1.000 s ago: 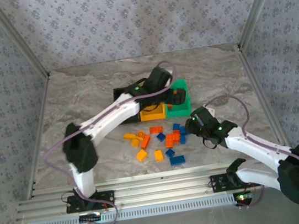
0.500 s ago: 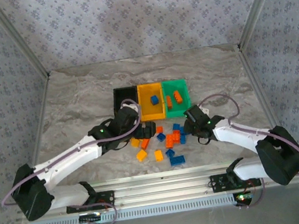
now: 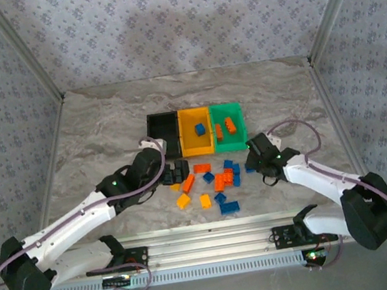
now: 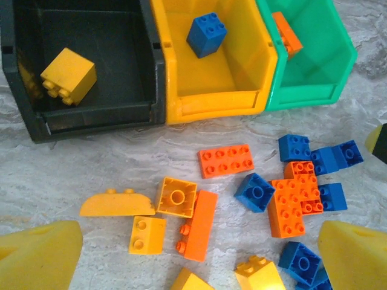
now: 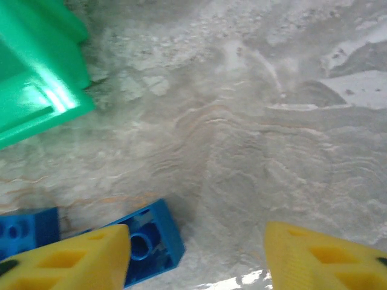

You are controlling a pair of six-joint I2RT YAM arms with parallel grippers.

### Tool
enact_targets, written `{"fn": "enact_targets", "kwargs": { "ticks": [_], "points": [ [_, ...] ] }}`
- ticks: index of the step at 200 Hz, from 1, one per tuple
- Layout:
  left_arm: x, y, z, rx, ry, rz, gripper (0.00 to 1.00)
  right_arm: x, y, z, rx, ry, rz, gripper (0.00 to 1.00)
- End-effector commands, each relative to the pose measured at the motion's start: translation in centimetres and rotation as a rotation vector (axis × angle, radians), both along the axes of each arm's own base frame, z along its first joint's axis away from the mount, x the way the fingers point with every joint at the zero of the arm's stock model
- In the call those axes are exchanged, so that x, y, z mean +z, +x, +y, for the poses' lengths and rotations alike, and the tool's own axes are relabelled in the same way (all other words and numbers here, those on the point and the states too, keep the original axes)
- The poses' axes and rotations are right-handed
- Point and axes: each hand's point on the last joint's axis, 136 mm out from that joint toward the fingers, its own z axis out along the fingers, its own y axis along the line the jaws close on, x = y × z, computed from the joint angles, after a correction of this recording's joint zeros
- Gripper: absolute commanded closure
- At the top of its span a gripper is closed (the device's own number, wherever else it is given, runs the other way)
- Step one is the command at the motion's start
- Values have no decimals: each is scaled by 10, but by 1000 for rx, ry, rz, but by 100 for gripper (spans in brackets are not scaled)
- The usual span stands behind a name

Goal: Sort the legos into containers by color

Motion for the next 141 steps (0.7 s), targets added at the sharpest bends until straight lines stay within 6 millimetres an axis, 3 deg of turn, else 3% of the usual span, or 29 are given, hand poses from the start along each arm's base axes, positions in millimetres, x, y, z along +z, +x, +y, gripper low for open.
{"fn": "enact_targets", "kwargs": {
  "ticks": [1, 53, 102, 141],
  "points": [
    [1, 0, 13, 40, 4, -8, 0, 3, 5, 12, 67, 0, -9, 32],
    [-7, 0, 23, 67, 0, 16, 0, -25, 15, 28, 123, 11, 88, 34],
    [-13, 0, 29, 90, 4, 15, 0, -35, 7, 12, 72, 1, 124, 52],
    [-20, 0, 33, 99, 13, 23, 0, -34, 12, 7, 69, -11, 124, 51]
  ]
}}
